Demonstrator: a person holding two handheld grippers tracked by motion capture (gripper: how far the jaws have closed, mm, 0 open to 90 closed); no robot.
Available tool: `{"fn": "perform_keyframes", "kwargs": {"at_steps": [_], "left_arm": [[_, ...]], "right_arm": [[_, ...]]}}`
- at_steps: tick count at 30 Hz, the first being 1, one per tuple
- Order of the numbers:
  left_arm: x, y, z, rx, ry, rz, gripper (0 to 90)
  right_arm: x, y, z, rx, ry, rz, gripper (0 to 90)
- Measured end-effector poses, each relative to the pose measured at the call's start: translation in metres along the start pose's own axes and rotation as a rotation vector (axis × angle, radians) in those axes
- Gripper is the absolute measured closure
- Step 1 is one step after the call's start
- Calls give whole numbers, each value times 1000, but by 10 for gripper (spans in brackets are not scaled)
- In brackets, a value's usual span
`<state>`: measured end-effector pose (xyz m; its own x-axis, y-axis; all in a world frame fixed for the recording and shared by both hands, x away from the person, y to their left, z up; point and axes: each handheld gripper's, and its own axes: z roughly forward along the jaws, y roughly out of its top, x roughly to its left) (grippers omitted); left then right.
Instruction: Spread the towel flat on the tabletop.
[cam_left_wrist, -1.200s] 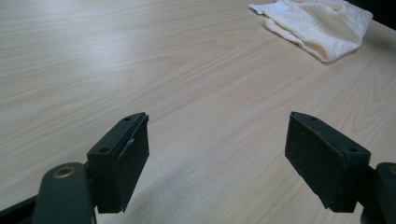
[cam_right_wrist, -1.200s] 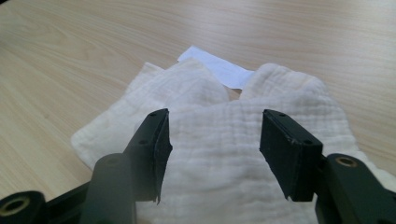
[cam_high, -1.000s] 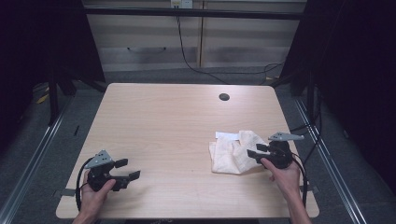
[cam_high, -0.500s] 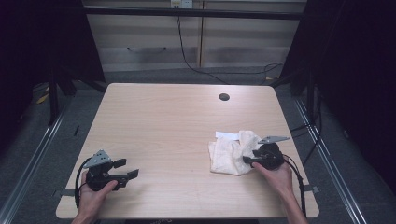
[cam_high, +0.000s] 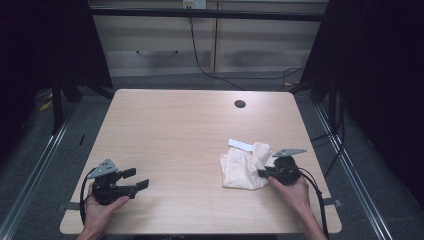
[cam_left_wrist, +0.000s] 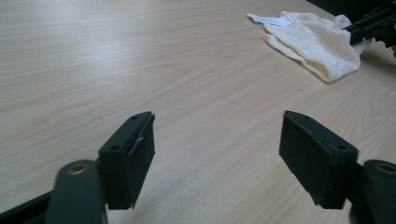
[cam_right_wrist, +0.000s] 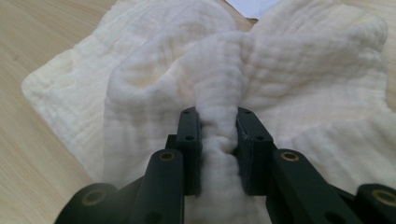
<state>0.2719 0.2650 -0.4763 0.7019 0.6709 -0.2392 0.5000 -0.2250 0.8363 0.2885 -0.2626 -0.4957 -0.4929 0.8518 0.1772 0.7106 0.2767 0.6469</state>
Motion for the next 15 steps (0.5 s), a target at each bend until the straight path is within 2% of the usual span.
{"fn": "perform_keyframes", "kwargs": {"at_steps": [2,3,5,6,10,12,15], "left_arm": [[-3,0,-2,-39,-32,35,452],[-3,0,-3,-53,-54,43,452],[-6,1,-4,-63,-54,54,486],[-6,1,-4,-61,-54,63,486],[-3,0,-3,-61,-60,29,482],[-3,1,-4,-83,-84,14,468],[-1,2,-5,-36,-52,14,452]], "right_arm": [[6,1,2,0,9,-6,736],[6,1,2,0,9,-6,736],[12,2,5,-2,5,-28,736],[12,2,5,-2,5,-28,736],[24,5,10,9,17,-59,736],[26,6,11,8,24,-61,736],[33,7,14,13,40,-68,738]]}}
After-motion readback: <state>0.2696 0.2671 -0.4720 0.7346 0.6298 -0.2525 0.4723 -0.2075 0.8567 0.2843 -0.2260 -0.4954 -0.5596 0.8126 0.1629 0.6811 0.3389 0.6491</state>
